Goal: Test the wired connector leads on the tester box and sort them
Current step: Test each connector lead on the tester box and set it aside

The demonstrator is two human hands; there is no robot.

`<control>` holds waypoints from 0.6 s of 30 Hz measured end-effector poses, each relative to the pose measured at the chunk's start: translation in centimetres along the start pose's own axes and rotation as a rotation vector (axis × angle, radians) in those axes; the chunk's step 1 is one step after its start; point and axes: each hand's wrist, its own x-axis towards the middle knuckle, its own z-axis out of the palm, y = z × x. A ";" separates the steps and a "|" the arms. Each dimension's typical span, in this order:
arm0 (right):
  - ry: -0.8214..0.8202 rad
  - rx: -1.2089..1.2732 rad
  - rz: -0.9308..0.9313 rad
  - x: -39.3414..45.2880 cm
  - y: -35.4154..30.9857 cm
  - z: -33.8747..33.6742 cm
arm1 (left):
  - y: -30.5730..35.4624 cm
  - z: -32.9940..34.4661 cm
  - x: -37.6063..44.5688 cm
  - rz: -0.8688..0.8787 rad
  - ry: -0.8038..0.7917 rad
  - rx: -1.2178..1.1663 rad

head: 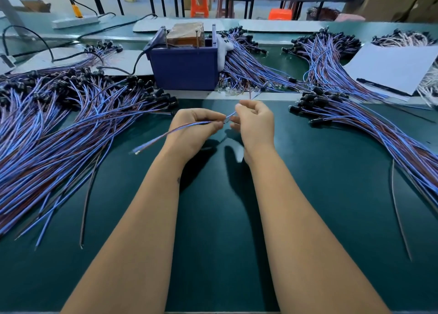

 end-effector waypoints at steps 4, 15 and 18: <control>0.050 0.148 0.065 0.2 -0.2 -0.3 | 0.4 1.1 -0.7 0.052 -0.201 -0.011; 0.223 -0.064 -0.076 2.0 -0.9 -4.6 | -0.2 2.1 -0.5 0.071 -0.202 0.213; 0.298 -0.163 -0.123 3.3 -1.4 -8.2 | -0.2 2.1 -0.6 0.040 -0.198 0.210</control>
